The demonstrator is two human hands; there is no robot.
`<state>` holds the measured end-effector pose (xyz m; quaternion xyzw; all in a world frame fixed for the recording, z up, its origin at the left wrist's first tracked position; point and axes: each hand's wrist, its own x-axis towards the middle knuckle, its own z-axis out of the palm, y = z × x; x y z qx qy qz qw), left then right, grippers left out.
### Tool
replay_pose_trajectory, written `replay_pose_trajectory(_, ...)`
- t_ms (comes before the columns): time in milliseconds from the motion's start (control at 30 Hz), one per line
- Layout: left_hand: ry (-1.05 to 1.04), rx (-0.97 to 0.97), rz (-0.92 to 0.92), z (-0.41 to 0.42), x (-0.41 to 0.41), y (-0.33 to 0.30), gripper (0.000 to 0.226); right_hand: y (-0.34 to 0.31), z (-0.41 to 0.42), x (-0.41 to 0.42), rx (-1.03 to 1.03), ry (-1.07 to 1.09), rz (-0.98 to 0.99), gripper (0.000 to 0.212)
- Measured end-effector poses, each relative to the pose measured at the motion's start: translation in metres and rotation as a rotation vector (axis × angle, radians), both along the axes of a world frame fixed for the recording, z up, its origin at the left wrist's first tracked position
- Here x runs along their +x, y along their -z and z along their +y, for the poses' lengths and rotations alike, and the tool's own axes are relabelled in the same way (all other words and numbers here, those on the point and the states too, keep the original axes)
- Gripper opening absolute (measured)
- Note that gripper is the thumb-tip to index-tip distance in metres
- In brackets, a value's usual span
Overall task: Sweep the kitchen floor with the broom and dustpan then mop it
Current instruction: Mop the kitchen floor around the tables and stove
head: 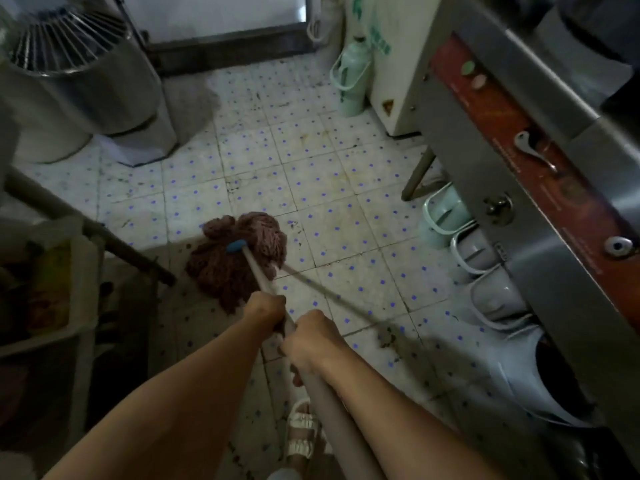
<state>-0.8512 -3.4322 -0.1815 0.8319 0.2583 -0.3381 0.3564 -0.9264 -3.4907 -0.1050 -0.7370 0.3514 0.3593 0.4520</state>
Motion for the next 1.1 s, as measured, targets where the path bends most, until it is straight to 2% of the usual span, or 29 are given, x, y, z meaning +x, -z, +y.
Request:
replay_pose_trajectory(200, 0.122, -0.068, 0.024, -0.054, 0.021, -0.001, 0.036, 0.003, -0.044, 0.014, -0.018, 0.148, -0.033, 0.035)
replay_pose_trajectory(633, 0.417, -0.138, 0.057, -0.186, 0.022, 0.003, 0.033, -0.003, -0.154, 0.005, -0.033, 0.466, -0.034, 0.024)
replay_pose_trajectory(900, 0.472, -0.077, 0.062, -0.228, 0.034, -0.003, 0.034, -0.001, -0.200, 0.015, 0.015, 0.514, -0.044, 0.028)
replay_pose_trajectory(1100, 0.475, -0.109, 0.027, -0.261, 0.056, 0.003, 0.035, 0.006, -0.236, 0.034, 0.029, 0.529, -0.075, 0.023)
